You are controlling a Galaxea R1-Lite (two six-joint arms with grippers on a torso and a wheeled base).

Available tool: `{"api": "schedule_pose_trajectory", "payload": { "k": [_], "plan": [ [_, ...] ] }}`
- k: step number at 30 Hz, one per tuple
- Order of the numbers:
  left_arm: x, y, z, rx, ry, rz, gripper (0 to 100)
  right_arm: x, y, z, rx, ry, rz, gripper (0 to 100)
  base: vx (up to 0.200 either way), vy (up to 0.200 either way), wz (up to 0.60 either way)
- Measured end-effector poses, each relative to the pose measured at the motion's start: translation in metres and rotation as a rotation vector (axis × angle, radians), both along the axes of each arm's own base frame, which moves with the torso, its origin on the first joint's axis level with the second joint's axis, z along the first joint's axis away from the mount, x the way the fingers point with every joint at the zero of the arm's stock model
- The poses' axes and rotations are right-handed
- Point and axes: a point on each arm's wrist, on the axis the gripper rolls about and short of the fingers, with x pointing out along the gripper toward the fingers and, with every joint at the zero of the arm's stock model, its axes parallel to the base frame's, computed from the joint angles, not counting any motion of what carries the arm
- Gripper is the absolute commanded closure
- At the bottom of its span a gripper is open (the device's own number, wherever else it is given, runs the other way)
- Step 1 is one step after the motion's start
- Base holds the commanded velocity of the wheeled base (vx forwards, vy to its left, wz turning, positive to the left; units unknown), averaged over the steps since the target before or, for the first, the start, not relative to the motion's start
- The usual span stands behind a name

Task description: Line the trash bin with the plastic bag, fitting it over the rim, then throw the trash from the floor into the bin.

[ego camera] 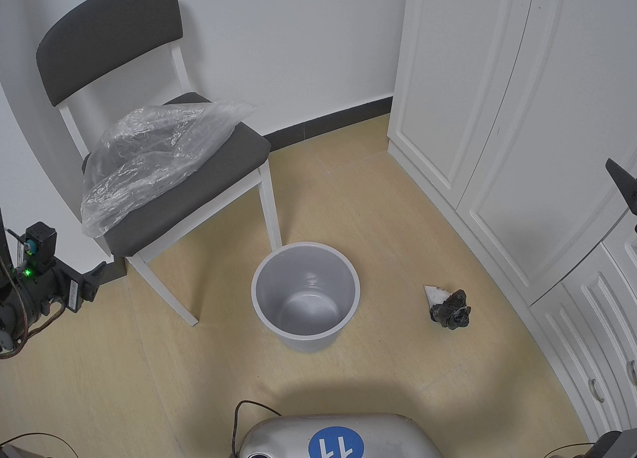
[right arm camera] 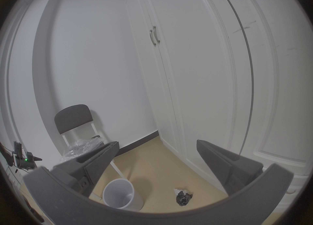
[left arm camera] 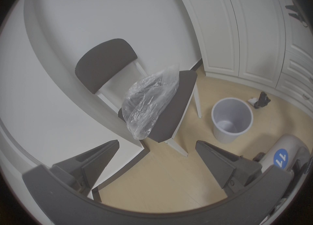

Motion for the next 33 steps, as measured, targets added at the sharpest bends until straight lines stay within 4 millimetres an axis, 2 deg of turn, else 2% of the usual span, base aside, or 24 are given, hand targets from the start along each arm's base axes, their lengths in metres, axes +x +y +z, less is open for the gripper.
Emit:
{"api": "schedule_pose_trajectory", "payload": {
  "k": [11, 17, 26, 33],
  "plan": [
    [0.053, 0.006, -0.010, 0.053, 0.097, 0.075, 0, 0.000, 0.000, 0.001, 0.000, -0.001, 0.001, 0, 0.000, 0.000, 0.00],
    [0.079, 0.021, -0.012, 0.061, 0.094, 0.153, 0, 0.000, 0.000, 0.001, 0.001, -0.003, 0.001, 0, 0.000, 0.000, 0.00],
    [0.110, 0.046, -0.024, 0.061, 0.039, 0.236, 0, 0.000, 0.000, 0.002, 0.004, -0.011, 0.001, 0, 0.000, 0.000, 0.00],
    [0.128, 0.051, -0.034, 0.060, 0.050, 0.247, 0, 0.000, -0.001, 0.004, 0.007, -0.018, -0.003, 0, 0.000, 0.000, 0.00]
  ]
}}
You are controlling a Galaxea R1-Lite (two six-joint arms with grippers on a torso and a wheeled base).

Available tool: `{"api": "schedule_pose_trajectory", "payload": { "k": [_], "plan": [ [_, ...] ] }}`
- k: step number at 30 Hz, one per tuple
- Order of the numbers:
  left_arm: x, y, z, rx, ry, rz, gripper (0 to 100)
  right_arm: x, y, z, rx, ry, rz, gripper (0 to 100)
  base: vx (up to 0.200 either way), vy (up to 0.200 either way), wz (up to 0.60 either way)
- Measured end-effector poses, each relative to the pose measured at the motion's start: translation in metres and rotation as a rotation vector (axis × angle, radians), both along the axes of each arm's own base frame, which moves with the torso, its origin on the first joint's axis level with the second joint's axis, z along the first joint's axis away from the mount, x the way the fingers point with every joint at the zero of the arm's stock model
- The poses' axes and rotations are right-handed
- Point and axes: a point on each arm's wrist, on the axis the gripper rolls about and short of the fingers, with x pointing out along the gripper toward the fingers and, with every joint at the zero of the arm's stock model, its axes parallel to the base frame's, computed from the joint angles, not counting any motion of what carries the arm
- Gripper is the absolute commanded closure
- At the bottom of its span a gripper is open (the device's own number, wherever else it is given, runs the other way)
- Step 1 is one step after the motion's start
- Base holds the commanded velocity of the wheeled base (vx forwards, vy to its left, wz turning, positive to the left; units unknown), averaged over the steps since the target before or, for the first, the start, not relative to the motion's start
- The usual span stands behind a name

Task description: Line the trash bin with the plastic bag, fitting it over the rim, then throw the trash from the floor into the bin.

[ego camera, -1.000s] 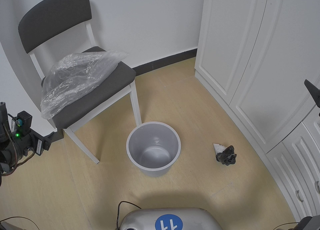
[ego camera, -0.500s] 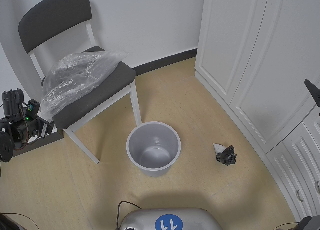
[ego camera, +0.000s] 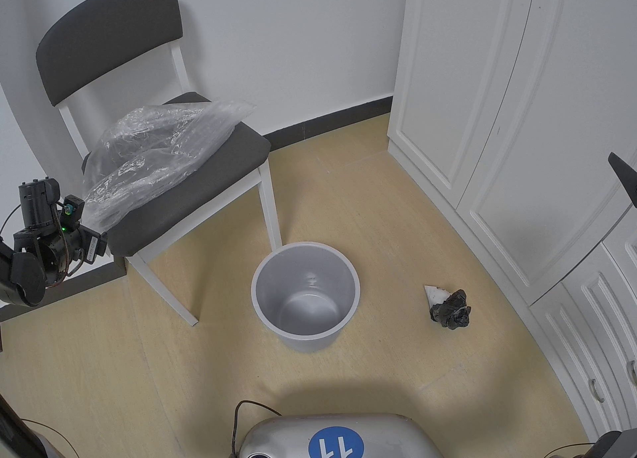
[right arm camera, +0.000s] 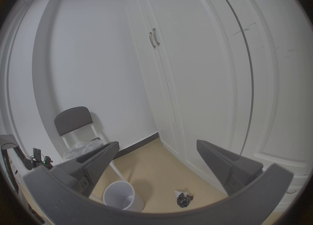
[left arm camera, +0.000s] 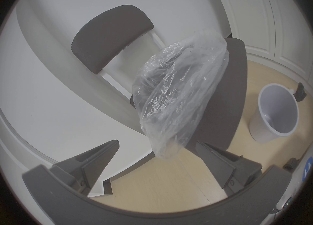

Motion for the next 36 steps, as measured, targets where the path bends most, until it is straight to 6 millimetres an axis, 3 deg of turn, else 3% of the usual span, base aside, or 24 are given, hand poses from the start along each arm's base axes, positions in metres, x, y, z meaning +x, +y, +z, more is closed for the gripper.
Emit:
{"api": "schedule_pose_trajectory", "payload": {
  "k": [11, 18, 25, 36],
  "plan": [
    [0.031, 0.014, 0.024, 0.020, -0.133, 0.054, 0, -0.001, -0.001, 0.002, 0.003, -0.007, -0.004, 0, 0.000, 0.000, 0.00],
    [0.020, 0.025, 0.041, 0.022, -0.144, 0.073, 0, -0.001, -0.001, 0.002, 0.003, -0.008, -0.006, 0, 0.000, 0.000, 0.00],
    [0.010, 0.024, 0.030, -0.003, -0.088, 0.050, 0, -0.001, -0.001, 0.002, 0.002, -0.006, -0.005, 0, 0.000, 0.000, 0.00],
    [0.036, 0.031, -0.005, -0.010, -0.083, 0.051, 0, -0.003, -0.001, 0.001, 0.000, -0.008, 0.003, 0, 0.000, 0.000, 0.00]
  ]
}}
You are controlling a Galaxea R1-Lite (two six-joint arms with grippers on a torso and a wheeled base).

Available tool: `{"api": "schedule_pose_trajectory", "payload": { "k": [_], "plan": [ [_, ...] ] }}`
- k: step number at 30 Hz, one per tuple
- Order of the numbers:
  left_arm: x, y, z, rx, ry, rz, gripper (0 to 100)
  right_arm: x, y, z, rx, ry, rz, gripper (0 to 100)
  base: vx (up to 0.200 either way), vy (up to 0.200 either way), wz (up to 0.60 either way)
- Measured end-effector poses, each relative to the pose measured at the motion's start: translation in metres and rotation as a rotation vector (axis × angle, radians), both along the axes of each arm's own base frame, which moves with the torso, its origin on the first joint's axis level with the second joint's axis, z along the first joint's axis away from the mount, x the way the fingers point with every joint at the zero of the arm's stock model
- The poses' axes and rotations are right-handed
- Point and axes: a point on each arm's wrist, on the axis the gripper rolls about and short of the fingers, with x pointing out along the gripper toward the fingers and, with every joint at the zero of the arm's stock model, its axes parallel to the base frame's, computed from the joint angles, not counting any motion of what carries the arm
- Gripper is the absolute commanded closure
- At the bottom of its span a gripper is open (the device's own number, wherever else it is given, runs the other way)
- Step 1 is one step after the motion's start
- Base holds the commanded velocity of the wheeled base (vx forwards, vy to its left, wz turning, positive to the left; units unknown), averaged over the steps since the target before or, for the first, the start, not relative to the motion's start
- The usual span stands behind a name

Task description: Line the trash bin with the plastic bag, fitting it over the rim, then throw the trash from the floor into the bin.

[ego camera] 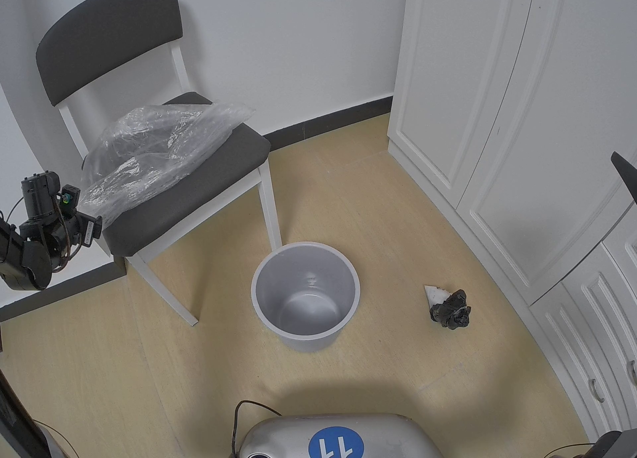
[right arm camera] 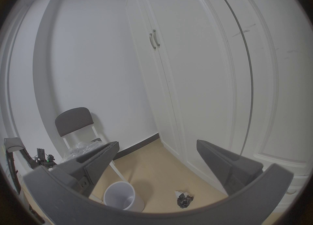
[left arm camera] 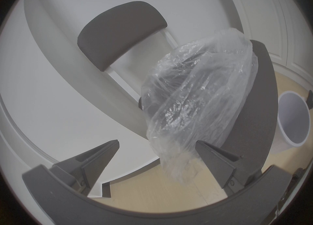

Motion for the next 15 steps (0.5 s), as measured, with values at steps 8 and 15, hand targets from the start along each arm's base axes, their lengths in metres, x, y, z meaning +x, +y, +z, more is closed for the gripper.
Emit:
{"api": "schedule_pose_trajectory", "payload": {
  "k": [8, 15],
  "plan": [
    [0.003, -0.002, 0.000, 0.000, -0.006, -0.014, 0, -0.001, 0.000, 0.000, 0.000, -0.001, 0.000, 0, 0.000, 0.000, 0.00],
    [-0.012, -0.007, 0.018, -0.003, -0.043, -0.054, 0, -0.001, 0.000, 0.000, 0.001, -0.004, 0.001, 0, 0.000, 0.000, 0.00]
  ]
}}
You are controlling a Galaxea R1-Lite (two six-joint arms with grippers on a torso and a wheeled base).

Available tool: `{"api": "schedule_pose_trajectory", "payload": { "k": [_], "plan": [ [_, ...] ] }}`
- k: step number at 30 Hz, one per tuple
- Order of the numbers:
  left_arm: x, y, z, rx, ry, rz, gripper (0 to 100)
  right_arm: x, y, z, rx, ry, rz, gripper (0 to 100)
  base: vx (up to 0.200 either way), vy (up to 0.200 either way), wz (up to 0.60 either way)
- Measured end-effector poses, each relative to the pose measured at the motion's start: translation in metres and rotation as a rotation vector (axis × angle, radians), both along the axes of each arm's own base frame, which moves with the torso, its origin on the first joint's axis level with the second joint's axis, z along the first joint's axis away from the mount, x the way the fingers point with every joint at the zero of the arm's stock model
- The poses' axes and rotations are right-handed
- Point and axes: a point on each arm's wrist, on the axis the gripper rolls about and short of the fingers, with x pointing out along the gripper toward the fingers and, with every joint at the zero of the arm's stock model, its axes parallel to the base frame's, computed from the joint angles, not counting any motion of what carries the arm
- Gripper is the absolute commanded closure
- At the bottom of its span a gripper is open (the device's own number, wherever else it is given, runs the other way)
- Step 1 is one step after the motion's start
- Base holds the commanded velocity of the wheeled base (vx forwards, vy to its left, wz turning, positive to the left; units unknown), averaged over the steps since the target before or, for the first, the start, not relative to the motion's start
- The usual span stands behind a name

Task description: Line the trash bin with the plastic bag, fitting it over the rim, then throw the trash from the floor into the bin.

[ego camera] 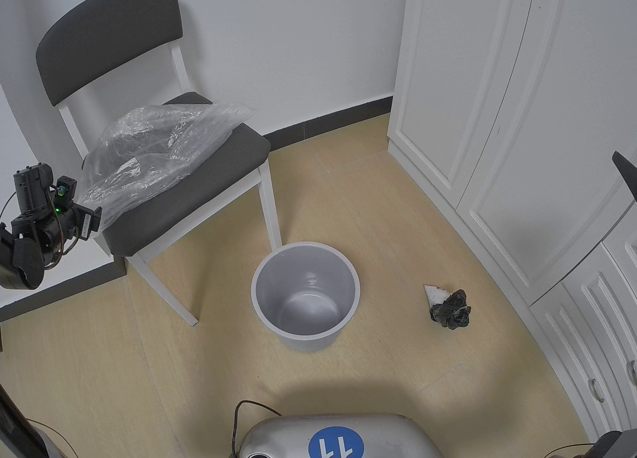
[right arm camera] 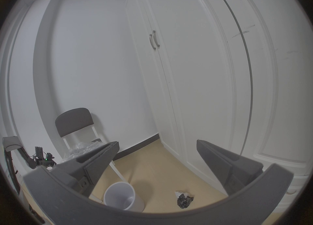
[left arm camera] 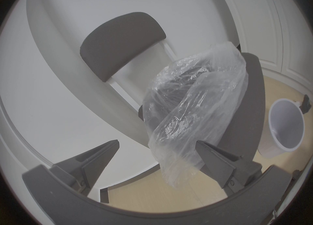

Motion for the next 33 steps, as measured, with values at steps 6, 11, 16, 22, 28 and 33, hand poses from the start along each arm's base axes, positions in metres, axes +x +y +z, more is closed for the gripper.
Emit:
{"api": "schedule_pose_trajectory", "payload": {
  "k": [6, 11, 16, 22, 28, 33],
  "plan": [
    [-0.011, -0.005, 0.004, -0.002, 0.011, -0.011, 0, 0.000, 0.000, 0.000, 0.000, -0.001, 0.000, 0, 0.000, 0.000, 0.00],
    [-0.015, -0.006, -0.006, -0.007, 0.053, -0.013, 0, 0.000, 0.000, -0.001, 0.000, 0.001, 0.001, 0, 0.000, 0.000, 0.00],
    [-0.012, -0.003, -0.013, -0.011, 0.072, -0.006, 0, 0.000, 0.000, -0.001, -0.001, 0.003, 0.001, 0, 0.000, 0.000, 0.00],
    [0.000, 0.002, -0.019, -0.012, 0.072, 0.007, 0, 0.000, 0.000, -0.001, -0.001, 0.003, 0.001, 0, 0.000, 0.000, 0.00],
    [0.014, 0.006, -0.020, -0.002, 0.063, 0.016, 0, -0.001, 0.000, -0.001, -0.001, 0.002, 0.000, 0, 0.000, 0.000, 0.00],
    [0.025, 0.008, -0.019, 0.000, 0.048, 0.019, 0, -0.001, 0.000, -0.001, -0.001, 0.001, 0.001, 0, 0.000, 0.000, 0.00]
  ]
}}
